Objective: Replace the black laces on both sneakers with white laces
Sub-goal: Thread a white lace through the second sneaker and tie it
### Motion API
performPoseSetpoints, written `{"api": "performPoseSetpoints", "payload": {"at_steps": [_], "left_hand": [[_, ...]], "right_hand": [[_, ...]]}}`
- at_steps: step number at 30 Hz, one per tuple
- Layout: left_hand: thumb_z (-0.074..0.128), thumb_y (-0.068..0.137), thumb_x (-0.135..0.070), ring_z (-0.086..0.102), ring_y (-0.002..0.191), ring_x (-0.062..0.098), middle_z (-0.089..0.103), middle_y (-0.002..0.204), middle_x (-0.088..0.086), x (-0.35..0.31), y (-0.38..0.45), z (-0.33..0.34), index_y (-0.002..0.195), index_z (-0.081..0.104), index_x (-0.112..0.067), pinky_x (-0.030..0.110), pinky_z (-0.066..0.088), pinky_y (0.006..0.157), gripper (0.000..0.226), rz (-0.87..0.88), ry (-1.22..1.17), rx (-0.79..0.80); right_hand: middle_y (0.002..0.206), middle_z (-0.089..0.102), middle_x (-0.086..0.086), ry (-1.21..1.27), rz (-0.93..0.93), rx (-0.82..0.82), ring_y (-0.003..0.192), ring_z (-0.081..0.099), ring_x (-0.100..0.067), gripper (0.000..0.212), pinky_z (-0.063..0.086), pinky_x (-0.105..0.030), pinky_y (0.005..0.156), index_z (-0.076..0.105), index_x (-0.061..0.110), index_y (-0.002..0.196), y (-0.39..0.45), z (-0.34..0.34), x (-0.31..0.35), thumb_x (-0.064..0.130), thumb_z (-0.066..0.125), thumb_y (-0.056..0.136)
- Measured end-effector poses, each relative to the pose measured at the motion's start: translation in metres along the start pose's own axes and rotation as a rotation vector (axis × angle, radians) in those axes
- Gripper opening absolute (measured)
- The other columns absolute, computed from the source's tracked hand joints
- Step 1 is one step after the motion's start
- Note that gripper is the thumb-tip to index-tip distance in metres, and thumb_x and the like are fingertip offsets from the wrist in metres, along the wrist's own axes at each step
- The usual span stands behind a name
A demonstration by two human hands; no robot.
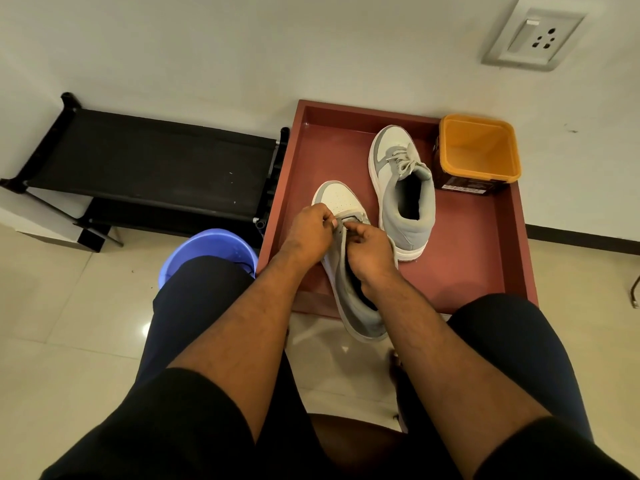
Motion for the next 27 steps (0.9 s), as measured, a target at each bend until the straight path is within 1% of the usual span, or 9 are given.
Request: {"api": "performPoseSetpoints", "payload": {"at_steps": [2,6,10,13,15,19,22,24,27], "left_hand": [[0.053,0.096,-0.009,0.054,0.088,0.018,0.057,0.1,0.006,0.001,-0.001,0.003,0.096,0.065,-0.004,0.028,0.047,0.077,0.013,-0.011,-0.021,0.01],[0.062,0.092,-0.016,0.063,0.093,0.022,0.066,0.098,0.009,0.01,0.0,0.004,0.09,0.069,-0.008,0.027,0.048,0.075,0.011,-0.066,-0.116,0.024],[0.062,0.088,-0.046,0.048,0.111,0.018,0.047,0.123,0.001,0.006,-0.021,-0.018,0.118,0.061,-0.025,0.036,0.045,0.096,0.037,-0.085,0.1,-0.072],[0.06,0.088,-0.046,0.056,0.09,0.013,0.06,0.101,-0.004,-0.002,-0.052,-0.025,0.097,0.063,-0.022,0.032,0.05,0.081,0.026,-0.111,0.127,-0.068],[0.058,0.091,-0.041,0.065,0.072,0.019,0.068,0.079,0.003,-0.005,-0.064,-0.018,0.077,0.064,-0.016,0.033,0.054,0.067,0.029,-0.154,0.051,0.016],[0.055,0.093,-0.024,0.067,0.063,0.023,0.068,0.07,0.009,-0.017,-0.062,-0.024,0.068,0.062,-0.009,0.031,0.056,0.059,0.029,-0.126,0.022,-0.001],[0.056,0.092,-0.021,0.069,0.065,0.028,0.068,0.068,0.013,-0.013,-0.061,-0.024,0.067,0.062,-0.007,0.039,0.06,0.065,0.029,-0.127,-0.069,-0.022],[0.056,0.091,-0.022,0.069,0.064,0.03,0.067,0.067,0.014,-0.009,-0.059,-0.024,0.066,0.062,-0.007,0.043,0.059,0.064,0.03,-0.121,-0.085,-0.046],[0.057,0.093,-0.022,0.069,0.059,0.024,0.068,0.067,0.011,-0.01,-0.062,-0.025,0.07,0.064,-0.007,0.04,0.06,0.059,0.028,-0.116,-0.107,-0.088]], "right_hand": [[0.086,0.073,-0.004,-0.003,-0.002,-0.01,0.084,0.07,-0.023,0.032,0.058,-0.033,0.08,0.071,0.019,0.091,0.002,0.0,-0.001,-0.006,0.051,0.09],[0.084,0.074,-0.007,-0.086,-0.015,-0.053,0.085,0.07,-0.027,0.023,0.057,-0.044,0.083,0.073,0.012,0.088,0.015,0.001,-0.006,-0.001,0.055,0.089],[0.09,0.071,-0.014,-0.195,-0.09,-0.147,0.086,0.063,-0.02,0.02,0.052,-0.043,0.088,0.07,-0.002,0.09,0.019,0.0,-0.003,0.0,0.05,0.089],[0.091,0.07,-0.012,-0.196,-0.08,-0.128,0.087,0.064,-0.023,0.021,0.053,-0.041,0.087,0.068,-0.003,0.09,0.021,0.0,-0.005,-0.003,0.048,0.086],[0.087,0.07,-0.011,-0.199,-0.054,-0.074,0.084,0.063,-0.025,0.02,0.053,-0.037,0.081,0.066,-0.001,0.085,0.022,0.003,-0.008,-0.004,0.046,0.084],[0.07,0.055,-0.007,-0.171,-0.011,0.014,0.067,0.048,-0.02,0.02,0.044,-0.034,0.059,0.053,0.011,0.074,0.005,0.002,-0.006,-0.003,0.043,0.084],[0.076,0.06,0.0,-0.32,-0.14,0.131,0.071,0.054,-0.014,0.027,0.047,-0.032,0.07,0.056,0.019,0.073,-0.032,-0.009,0.019,-0.001,0.047,0.089],[0.085,0.062,0.006,-0.435,-0.238,0.272,0.08,0.055,-0.007,0.029,0.044,-0.021,0.074,0.058,0.024,0.075,-0.071,-0.018,0.031,0.0,0.052,0.09],[0.124,0.052,0.011,-0.56,-0.281,0.526,0.116,0.046,-0.001,0.017,0.038,-0.014,0.094,0.064,0.027,0.086,-0.127,-0.027,0.018,0.012,0.061,0.091]]}}
Point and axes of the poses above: each hand's wrist, its own y-axis towards the middle knuckle, its own z-axis out of the palm, x = y × z, the point moved 9 cm from there along y, towards the middle knuckle
